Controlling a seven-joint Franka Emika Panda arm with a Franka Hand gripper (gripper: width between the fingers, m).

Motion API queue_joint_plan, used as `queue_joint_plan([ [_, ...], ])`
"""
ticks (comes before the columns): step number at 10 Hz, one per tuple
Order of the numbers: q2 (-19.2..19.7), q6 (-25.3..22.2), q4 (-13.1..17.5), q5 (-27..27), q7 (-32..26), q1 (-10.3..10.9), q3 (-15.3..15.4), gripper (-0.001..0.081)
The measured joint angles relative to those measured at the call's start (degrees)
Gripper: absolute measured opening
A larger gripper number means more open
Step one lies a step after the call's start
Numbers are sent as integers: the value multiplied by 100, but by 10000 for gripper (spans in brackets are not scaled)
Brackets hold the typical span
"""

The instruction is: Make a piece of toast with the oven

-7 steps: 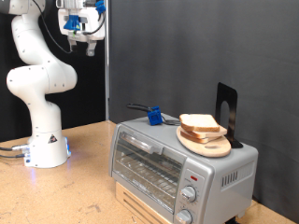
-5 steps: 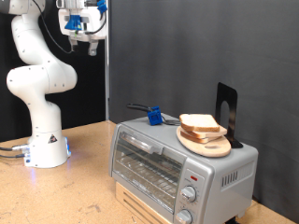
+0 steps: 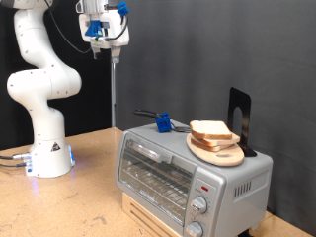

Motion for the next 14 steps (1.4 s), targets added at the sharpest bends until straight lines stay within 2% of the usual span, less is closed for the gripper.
queue_joint_plan([
  [2, 9, 282, -47, -22, -1348, 158, -134, 800],
  [3, 96, 594, -68, -34, -2037, 241, -198, 800],
  [5, 478, 1227, -10, -340, -3064, 364, -205, 800],
  [6, 460, 1170, -12, -278, -2866, 345, -207, 800],
  [9, 360, 1288, -131, 32, -4916, 746, -515, 800],
  [11, 417, 1669, -406, -50, -6228, 970, -588, 800],
  [12, 463, 1854, -515, -133, -6711, 1019, -588, 800],
  [13, 453, 1854, -511, -38, -6541, 1002, -589, 800],
  [14, 421, 1855, -508, 259, -6800, 1061, -659, 800],
])
